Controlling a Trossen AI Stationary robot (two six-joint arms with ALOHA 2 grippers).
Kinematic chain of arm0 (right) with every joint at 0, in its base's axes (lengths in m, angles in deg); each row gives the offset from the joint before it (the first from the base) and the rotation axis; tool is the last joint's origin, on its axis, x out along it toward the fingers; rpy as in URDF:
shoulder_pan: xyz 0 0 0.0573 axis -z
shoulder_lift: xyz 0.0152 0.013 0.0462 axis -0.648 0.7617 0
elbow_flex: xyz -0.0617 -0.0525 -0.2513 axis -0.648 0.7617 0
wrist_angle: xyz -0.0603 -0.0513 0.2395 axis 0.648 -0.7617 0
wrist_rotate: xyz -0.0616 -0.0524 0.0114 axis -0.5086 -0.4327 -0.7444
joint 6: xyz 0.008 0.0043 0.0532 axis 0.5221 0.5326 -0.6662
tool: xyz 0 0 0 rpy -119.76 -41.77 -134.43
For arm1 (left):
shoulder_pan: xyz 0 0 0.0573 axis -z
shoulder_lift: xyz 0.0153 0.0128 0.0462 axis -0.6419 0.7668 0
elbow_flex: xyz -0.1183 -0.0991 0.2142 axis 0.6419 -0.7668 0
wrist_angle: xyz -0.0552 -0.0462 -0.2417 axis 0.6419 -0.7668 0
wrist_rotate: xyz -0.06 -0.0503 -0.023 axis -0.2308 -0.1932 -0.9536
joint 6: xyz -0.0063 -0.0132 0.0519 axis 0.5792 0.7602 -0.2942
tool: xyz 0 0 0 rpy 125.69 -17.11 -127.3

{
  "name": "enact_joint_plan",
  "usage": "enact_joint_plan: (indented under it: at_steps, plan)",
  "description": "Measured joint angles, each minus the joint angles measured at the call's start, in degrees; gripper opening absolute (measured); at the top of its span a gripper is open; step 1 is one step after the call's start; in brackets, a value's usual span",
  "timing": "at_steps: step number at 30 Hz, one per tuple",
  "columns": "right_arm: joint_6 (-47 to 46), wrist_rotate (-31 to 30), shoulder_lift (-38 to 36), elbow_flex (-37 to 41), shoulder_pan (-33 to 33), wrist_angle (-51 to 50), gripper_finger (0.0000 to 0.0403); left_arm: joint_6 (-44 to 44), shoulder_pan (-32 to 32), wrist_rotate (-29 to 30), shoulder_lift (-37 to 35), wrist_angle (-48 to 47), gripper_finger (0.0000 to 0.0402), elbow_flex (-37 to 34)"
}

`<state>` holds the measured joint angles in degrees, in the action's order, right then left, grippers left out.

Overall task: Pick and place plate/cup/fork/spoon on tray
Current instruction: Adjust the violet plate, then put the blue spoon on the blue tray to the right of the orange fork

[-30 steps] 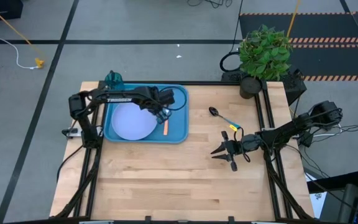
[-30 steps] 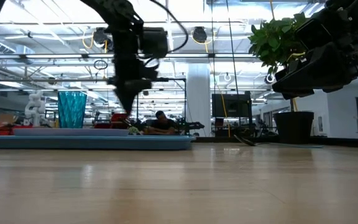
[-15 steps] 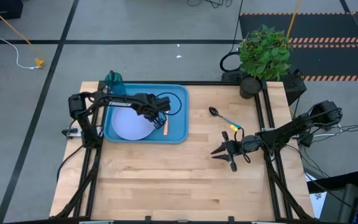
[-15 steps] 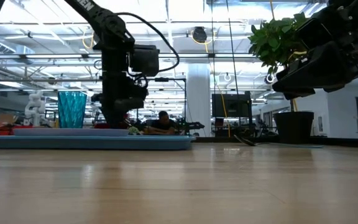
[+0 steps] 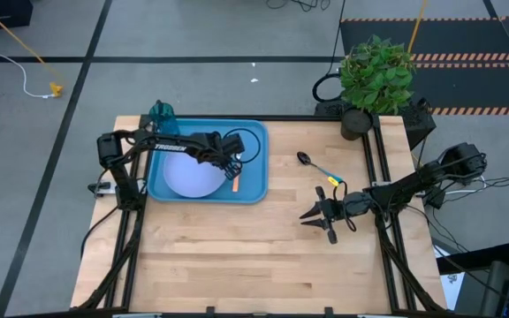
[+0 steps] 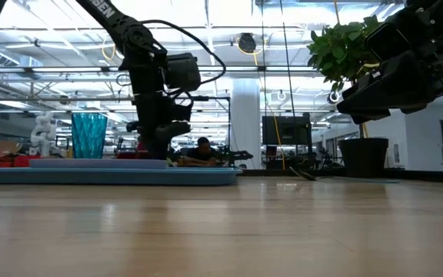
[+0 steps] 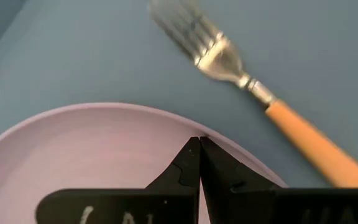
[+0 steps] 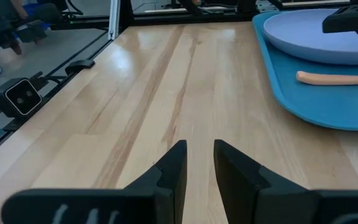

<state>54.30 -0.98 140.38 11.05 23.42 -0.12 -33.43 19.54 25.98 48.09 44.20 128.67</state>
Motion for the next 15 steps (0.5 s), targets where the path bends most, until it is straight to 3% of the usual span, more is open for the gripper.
enact_joint_plan:
  at_steps: [5,11,15]
  plan:
    - [-0.42,-0.12,-0.01,0.00,0.00,0.02,0.0070,-0.94,-0.55,0.01,0.00,2.31,0.0005,0.00]
    - [-3.80,-12.31,-0.82,-0.13,0.02,3.32,0.0071,-2.41,-0.90,0.39,0.00,1.64,0.0005,0.80]
    - [-3.43,-17.67,-2.49,-1.53,0.02,-3.06,0.0071,-2.49,0.13,2.14,0.00,-0.98,0.0005,3.87]
